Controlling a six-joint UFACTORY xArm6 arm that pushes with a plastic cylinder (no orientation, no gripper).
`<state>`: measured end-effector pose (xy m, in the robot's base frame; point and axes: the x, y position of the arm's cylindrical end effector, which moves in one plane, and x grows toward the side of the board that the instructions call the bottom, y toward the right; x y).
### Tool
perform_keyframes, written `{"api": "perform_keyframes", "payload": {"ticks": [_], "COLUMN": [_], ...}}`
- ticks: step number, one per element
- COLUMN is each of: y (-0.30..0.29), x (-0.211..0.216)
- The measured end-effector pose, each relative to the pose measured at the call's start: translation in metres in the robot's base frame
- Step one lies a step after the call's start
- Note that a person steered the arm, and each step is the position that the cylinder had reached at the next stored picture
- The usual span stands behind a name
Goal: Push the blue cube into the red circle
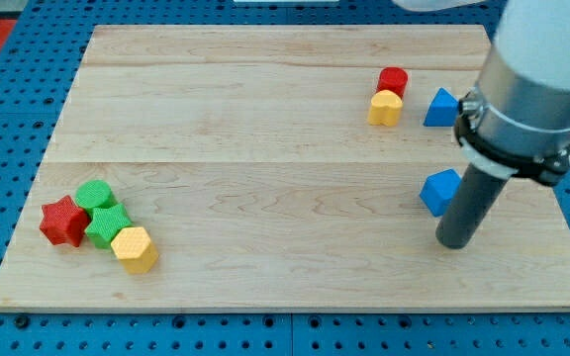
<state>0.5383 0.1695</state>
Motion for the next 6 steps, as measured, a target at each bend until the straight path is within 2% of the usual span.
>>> {"api": "perform_keyframes", "payload": {"ticks": [1,3,4,6], "y": [0.000,0.006,-0.012,-0.012], "x": [-0.044,-0.097,-0.156,-0.191]}}
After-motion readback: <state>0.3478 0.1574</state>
